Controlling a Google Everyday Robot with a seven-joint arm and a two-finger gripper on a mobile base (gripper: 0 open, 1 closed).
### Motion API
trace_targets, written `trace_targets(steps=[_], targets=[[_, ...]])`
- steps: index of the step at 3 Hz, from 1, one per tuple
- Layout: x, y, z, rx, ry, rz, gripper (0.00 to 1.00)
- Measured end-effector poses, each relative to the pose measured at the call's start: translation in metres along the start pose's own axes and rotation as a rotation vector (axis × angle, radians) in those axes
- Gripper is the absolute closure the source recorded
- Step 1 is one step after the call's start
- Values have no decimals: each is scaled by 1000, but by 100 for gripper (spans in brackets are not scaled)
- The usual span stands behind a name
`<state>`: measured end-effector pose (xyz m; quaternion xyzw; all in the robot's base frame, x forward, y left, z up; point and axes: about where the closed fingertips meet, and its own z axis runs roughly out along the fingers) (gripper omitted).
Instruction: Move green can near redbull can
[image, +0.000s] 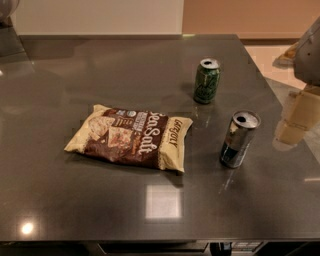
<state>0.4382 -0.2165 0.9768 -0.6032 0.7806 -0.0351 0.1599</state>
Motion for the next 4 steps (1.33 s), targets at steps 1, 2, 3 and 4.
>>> trace_targets(steps=[1,2,3,4], targets=[[-5,-6,-2,5,-12,2,0],[-24,-27,7,-16,-54,30,0],[-52,-55,22,-58,-119,94,0],[-83,-85,45,-78,-165,183,0]])
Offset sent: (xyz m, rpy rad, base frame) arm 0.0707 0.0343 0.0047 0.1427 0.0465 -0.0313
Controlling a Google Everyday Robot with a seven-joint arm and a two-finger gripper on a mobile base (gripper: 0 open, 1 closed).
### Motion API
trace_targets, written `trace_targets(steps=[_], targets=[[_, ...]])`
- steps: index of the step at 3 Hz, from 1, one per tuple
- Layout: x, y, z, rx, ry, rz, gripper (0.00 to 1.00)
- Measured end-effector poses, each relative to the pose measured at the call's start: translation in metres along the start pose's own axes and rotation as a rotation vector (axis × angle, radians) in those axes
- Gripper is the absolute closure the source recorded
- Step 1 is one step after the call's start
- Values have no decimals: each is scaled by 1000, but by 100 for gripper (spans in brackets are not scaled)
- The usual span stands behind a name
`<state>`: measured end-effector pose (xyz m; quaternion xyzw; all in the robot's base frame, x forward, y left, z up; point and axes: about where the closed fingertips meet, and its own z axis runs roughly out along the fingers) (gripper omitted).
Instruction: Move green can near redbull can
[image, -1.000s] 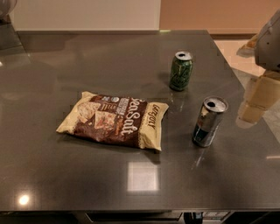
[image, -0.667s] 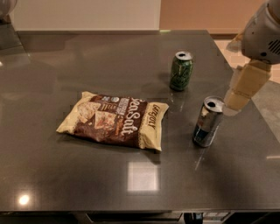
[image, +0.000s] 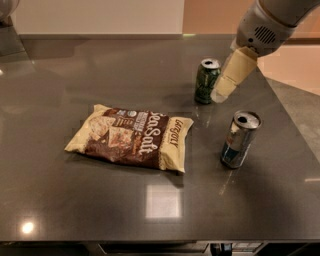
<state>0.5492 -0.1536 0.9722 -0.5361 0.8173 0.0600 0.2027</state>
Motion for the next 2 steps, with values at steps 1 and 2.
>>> trace_targets(steps=[1,2], targets=[[-13,-26,26,55,-18,80,0],[-13,-60,52,116,-31,165,0]])
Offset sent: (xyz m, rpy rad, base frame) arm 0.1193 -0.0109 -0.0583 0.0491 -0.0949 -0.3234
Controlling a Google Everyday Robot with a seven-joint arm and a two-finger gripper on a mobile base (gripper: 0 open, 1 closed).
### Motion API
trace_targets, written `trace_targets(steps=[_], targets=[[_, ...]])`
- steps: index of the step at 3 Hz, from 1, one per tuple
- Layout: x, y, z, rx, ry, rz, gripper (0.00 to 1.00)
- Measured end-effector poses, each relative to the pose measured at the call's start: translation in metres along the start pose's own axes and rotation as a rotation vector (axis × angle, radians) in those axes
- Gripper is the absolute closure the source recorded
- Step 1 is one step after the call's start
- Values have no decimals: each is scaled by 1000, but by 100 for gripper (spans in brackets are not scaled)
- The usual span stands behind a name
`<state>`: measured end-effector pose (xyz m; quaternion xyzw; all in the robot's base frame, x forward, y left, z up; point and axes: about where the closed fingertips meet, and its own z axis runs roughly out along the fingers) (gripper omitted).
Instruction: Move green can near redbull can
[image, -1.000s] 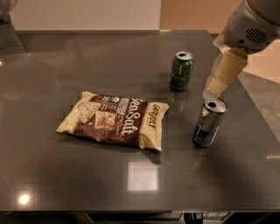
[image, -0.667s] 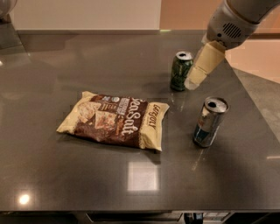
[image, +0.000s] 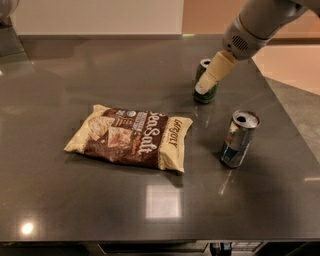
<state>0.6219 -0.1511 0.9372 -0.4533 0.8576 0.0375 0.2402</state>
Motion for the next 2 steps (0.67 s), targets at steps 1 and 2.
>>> trace_targets(steps=[1,2], targets=[[-1,-27,20,34,-9,69,0],[-2,-43,35,24,-21,116,0]])
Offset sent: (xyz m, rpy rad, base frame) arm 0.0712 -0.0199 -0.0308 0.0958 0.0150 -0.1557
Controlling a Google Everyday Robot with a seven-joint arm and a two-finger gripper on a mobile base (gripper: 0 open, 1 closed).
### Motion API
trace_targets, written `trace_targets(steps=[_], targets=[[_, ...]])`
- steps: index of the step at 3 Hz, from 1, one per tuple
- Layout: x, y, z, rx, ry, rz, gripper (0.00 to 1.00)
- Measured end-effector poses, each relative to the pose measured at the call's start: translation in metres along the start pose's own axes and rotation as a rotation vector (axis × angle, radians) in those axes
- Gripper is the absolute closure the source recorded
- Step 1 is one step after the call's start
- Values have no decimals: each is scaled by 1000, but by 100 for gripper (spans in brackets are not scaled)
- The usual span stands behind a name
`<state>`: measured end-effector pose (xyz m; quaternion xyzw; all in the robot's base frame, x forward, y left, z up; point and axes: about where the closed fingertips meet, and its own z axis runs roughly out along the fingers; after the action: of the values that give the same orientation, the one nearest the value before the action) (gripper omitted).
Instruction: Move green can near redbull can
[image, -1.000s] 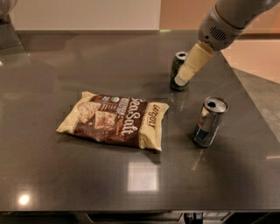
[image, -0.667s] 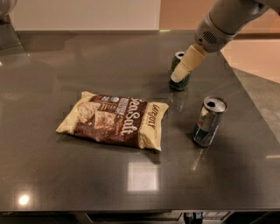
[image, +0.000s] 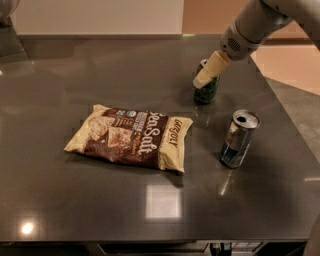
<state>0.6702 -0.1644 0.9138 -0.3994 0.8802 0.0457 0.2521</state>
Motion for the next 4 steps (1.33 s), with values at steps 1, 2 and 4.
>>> trace_targets(steps=[1,2,4], targets=[[-4,-5,10,-10,6,21,17],[-6,-7,17,-22,9,24,41],[-1,9,-14,-96,-9,-40,88]])
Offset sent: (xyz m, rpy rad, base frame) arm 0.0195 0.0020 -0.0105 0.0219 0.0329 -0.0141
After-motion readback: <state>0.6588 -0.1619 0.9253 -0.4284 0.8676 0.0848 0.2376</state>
